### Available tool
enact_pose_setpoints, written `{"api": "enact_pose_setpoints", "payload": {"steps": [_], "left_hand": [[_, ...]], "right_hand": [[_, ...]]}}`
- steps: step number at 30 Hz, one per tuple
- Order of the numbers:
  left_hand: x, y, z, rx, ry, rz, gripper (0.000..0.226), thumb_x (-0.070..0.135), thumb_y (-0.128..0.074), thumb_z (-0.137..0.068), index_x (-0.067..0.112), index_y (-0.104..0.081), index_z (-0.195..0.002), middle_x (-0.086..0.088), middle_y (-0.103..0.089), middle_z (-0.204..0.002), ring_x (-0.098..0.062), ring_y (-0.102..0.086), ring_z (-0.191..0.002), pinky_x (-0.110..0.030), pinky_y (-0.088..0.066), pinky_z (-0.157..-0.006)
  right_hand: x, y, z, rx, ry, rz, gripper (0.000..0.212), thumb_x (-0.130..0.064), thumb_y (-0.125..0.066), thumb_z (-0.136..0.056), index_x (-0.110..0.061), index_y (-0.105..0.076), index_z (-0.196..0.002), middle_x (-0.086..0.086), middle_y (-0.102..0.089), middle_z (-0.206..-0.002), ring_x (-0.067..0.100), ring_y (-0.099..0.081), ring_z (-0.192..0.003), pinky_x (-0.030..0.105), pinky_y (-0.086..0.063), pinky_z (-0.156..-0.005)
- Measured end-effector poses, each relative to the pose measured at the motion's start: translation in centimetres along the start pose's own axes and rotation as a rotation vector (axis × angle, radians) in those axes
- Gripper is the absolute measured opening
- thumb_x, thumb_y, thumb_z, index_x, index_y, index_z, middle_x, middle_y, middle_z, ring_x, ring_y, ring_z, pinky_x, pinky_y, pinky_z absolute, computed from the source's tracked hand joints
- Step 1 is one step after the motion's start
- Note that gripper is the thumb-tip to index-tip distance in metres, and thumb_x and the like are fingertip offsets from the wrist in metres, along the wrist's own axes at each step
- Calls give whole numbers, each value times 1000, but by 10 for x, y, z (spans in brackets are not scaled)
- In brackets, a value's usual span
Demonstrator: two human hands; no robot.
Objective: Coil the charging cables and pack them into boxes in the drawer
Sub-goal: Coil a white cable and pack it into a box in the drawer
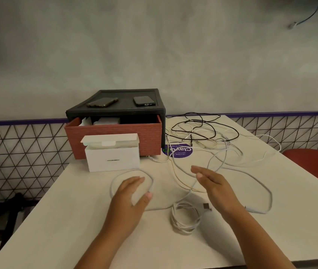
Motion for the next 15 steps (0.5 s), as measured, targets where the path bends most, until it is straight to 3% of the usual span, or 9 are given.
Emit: {"api": "enact_pose_setpoints", "payload": {"steps": [3, 7, 11, 15], "left_hand": [[-9, 23, -22, 65, 51, 24, 36, 16, -67, -84, 33, -53, -113, 24, -47, -114, -4, -48, -108, -21, -38, -91], [-24, 47, -53, 98, 112, -9, 42, 20, -64, -86, 27, -52, -126, 10, -43, -122, -7, -42, -115, -26, -36, -96], [-45, 66, -84, 161, 211, -97, 48, 23, -64, -86, 20, -48, -132, 1, -38, -133, -15, -39, -123, -33, -32, -105], [-67, 81, -104, 242, 337, -232, 54, 26, -66, -85, 19, -47, -134, -10, -28, -141, -30, -26, -131, -38, -25, -108]], "right_hand": [[-17, -19, -21, -70, 10, 55, 29, -22, -54, -93, -22, -60, -121, -6, -60, -119, 7, -53, -111, 19, -40, -91], [-33, -53, -54, -194, -13, 135, 36, -23, -55, -92, -24, -53, -128, -7, -54, -120, 10, -51, -110, 26, -37, -100], [-38, -85, -84, -291, -47, 183, 47, -23, -57, -91, -19, -45, -137, 2, -48, -139, 17, -50, -122, 35, -36, -107], [-37, -109, -110, -302, -100, 197, 50, -19, -55, -91, -14, -41, -139, 5, -46, -138, 20, -44, -127, 30, -33, -104]]}}
Point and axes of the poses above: each hand's wrist, its own z-axis away from the middle knuckle, its own y-axis out of the back of the hand, x = y × z, the point moved 3 cm from there along -z, towards the middle knuckle
